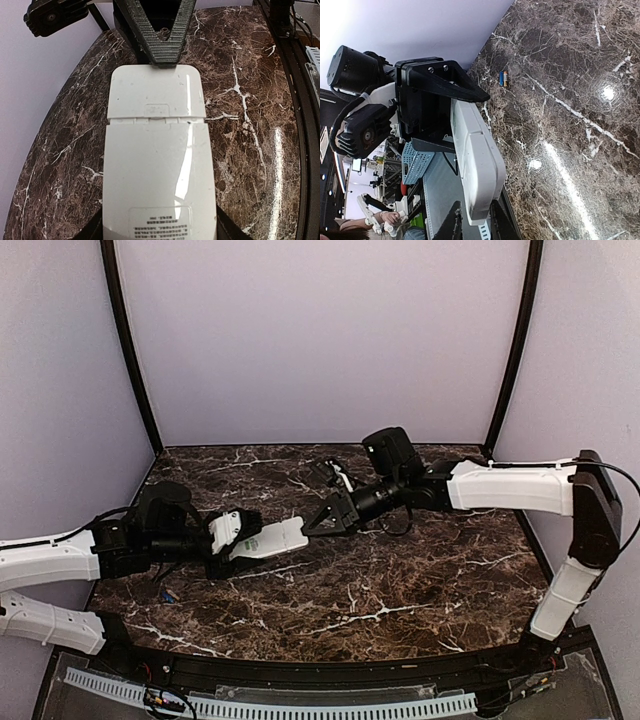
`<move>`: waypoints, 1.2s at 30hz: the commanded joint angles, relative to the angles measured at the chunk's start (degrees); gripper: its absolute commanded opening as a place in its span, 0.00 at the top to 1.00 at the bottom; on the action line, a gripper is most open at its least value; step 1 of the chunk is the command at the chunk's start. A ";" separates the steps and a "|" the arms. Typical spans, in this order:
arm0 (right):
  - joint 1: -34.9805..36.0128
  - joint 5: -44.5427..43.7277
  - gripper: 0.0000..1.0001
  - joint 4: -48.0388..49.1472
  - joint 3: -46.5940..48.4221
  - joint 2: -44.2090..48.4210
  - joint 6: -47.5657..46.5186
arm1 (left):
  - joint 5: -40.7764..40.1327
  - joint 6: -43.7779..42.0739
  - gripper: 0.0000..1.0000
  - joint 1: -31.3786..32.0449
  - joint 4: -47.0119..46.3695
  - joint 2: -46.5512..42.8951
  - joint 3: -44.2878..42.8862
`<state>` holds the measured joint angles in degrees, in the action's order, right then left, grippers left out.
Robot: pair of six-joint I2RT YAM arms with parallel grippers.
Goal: Load the batteries into the remote control
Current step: Remove the battery cover from the remote control.
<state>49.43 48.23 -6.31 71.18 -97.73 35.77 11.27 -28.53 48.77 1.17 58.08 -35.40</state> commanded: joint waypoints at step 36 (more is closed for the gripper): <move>1.20 4.88 1.00 3.03 2.49 -4.39 1.84 | 0.29 -0.04 1.00 0.18 -1.52 -1.02 0.63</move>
<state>50.43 53.15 -1.21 72.62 -101.58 38.13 10.41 -28.77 48.75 2.22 58.57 -35.16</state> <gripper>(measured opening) 0.055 0.571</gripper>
